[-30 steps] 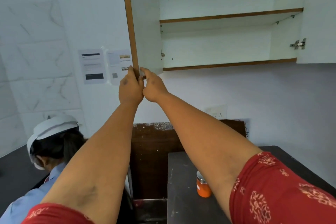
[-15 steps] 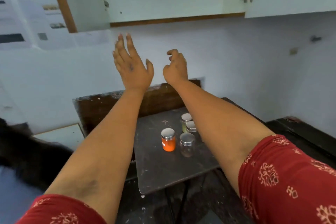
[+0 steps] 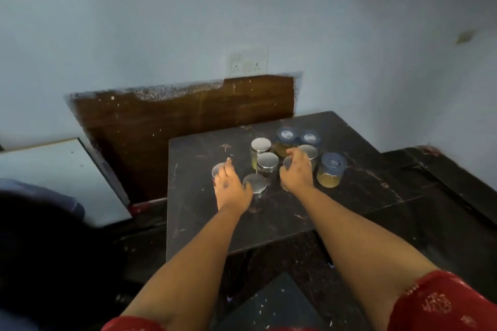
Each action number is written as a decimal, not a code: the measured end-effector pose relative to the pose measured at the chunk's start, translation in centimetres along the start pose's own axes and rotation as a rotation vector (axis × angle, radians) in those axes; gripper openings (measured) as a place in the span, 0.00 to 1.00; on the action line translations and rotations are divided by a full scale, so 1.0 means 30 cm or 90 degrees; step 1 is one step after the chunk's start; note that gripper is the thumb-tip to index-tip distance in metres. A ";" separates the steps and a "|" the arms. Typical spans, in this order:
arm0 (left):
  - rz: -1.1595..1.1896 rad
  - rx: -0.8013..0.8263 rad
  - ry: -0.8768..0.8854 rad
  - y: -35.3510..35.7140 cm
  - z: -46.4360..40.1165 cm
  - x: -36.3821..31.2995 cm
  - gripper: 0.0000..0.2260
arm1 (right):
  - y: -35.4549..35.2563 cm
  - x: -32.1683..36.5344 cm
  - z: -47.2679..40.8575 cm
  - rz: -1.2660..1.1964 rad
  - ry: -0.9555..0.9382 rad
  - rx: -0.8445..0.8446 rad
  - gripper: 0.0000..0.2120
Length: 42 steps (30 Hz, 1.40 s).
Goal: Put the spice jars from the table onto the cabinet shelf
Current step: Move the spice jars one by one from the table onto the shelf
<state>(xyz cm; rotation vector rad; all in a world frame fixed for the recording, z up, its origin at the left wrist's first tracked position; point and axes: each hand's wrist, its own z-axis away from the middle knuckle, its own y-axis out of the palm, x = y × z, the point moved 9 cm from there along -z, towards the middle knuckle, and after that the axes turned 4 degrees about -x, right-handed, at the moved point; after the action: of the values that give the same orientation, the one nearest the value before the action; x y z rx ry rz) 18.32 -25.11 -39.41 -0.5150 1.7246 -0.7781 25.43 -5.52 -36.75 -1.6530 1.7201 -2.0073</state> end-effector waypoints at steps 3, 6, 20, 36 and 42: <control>0.044 0.114 -0.046 0.131 -0.011 0.054 0.27 | 0.149 -0.070 -0.004 0.023 0.011 0.086 0.26; 0.070 0.165 -0.072 0.211 -0.016 0.075 0.25 | 0.289 -0.071 -0.007 0.035 -0.035 0.209 0.37; 0.166 0.065 -0.283 0.202 -0.023 0.164 0.19 | 0.446 -0.071 -0.076 -0.017 -0.126 0.284 0.45; 0.767 0.179 -0.313 0.133 -0.221 -0.117 0.21 | 0.218 0.180 -0.261 -0.574 0.199 0.256 0.48; 0.754 0.178 -0.304 0.101 -0.339 -0.132 0.17 | 0.248 0.224 -0.336 -0.499 0.198 0.213 0.50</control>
<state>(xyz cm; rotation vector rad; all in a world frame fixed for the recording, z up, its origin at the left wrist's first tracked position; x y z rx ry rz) 9.85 -17.87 -37.31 0.4879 1.1391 -0.0041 11.23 -5.45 -35.91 -2.1753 0.7139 -2.7863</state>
